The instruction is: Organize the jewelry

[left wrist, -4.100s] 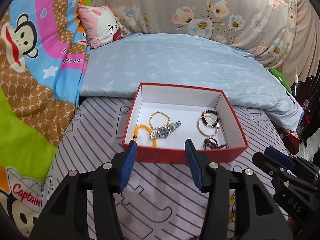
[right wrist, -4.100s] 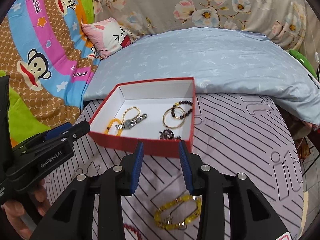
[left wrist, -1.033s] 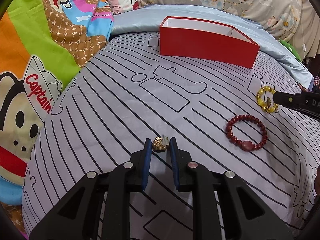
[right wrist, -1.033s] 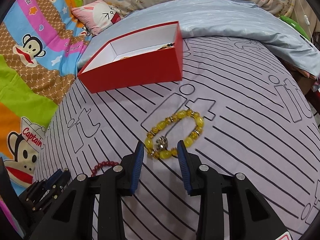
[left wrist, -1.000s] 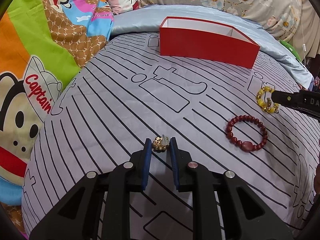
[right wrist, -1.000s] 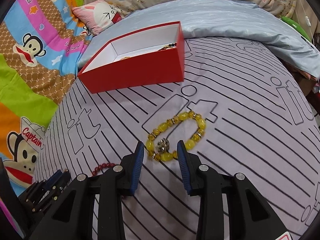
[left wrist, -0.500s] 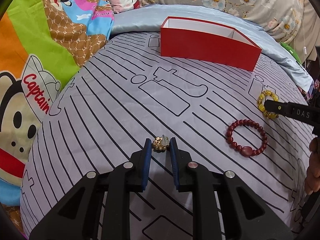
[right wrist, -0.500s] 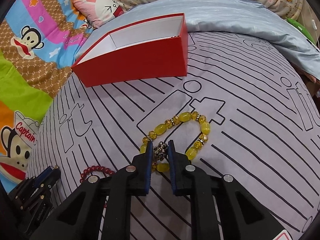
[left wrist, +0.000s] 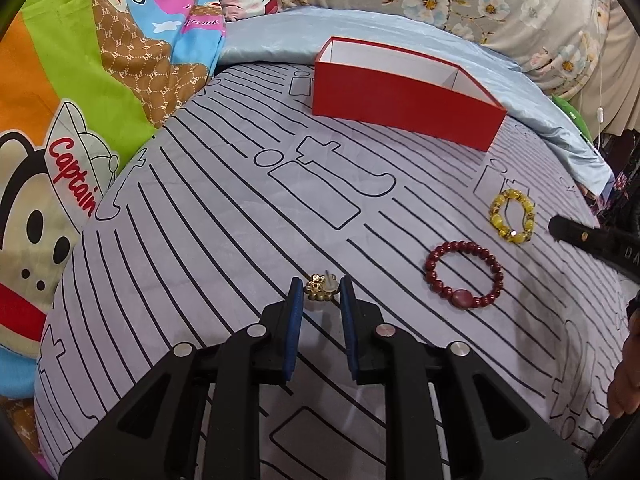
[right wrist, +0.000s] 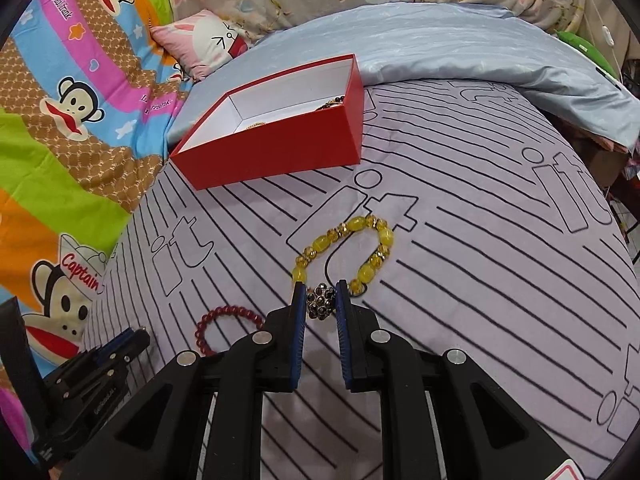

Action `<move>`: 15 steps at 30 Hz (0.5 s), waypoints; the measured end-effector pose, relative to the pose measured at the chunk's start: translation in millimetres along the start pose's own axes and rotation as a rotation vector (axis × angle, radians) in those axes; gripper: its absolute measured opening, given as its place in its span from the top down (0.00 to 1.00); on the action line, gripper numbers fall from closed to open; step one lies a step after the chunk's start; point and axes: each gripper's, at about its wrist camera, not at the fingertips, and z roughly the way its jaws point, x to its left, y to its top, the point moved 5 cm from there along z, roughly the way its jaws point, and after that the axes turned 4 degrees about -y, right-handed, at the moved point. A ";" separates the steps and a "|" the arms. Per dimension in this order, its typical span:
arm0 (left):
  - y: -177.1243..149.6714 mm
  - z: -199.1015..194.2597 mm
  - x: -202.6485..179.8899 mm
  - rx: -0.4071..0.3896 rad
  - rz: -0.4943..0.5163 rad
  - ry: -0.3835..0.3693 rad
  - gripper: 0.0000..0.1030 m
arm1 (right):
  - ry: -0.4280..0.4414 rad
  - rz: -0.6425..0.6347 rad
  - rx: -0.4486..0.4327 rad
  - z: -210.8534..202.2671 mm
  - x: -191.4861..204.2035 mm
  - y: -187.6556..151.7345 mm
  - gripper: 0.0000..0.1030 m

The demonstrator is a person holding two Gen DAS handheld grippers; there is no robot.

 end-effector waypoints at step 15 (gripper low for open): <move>25.0 -27.2 -14.9 -0.047 0.005 -0.052 0.82 | 0.027 -0.004 -0.029 -24.5 4.9 -3.0 0.87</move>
